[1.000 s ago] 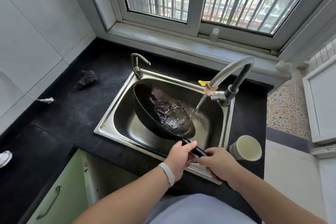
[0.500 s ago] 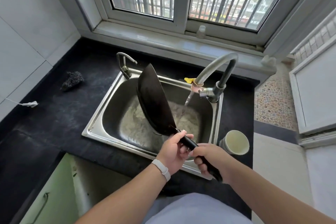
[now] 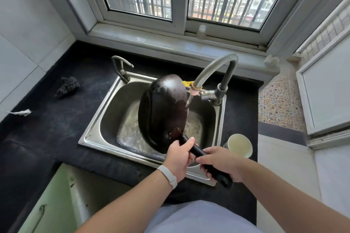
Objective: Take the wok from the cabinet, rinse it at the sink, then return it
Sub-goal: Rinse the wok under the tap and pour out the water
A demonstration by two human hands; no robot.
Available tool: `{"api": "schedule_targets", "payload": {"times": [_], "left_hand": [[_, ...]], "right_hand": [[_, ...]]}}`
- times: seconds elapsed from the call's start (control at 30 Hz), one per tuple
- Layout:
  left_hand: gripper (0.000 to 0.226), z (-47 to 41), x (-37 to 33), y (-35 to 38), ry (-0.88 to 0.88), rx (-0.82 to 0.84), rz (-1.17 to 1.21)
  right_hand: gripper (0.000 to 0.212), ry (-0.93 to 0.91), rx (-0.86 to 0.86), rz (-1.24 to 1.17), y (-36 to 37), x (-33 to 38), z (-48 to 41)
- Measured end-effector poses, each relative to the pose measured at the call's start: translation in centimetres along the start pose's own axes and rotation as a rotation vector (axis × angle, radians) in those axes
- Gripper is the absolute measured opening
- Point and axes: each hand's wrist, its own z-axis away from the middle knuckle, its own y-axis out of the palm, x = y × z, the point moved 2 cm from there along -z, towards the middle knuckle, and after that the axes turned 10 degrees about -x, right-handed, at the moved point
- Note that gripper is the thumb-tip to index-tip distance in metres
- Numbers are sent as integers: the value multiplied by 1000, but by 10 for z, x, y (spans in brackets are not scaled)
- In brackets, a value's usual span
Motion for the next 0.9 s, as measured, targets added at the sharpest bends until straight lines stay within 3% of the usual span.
{"api": "schedule_targets", "payload": {"times": [0.17,0.33,0.57,0.77,0.9], "left_hand": [[19,4,-2,2,-4,-64,-51],[18,10,-2,-9,54,-68,-131],[24,21,-19,-18,219,-58,-175],[35,14,-29,-22,229,-51,-265],[37,5,-29,-18,197,-57,-306]], "right_hand": [[11,-80,-154,315,9,8,3],[10,-86,-149,323,22,8,10],[11,-43,-48,51,33,25,32],[7,132,24,-313,43,29,30],[11,212,13,-433,43,31,27]]}}
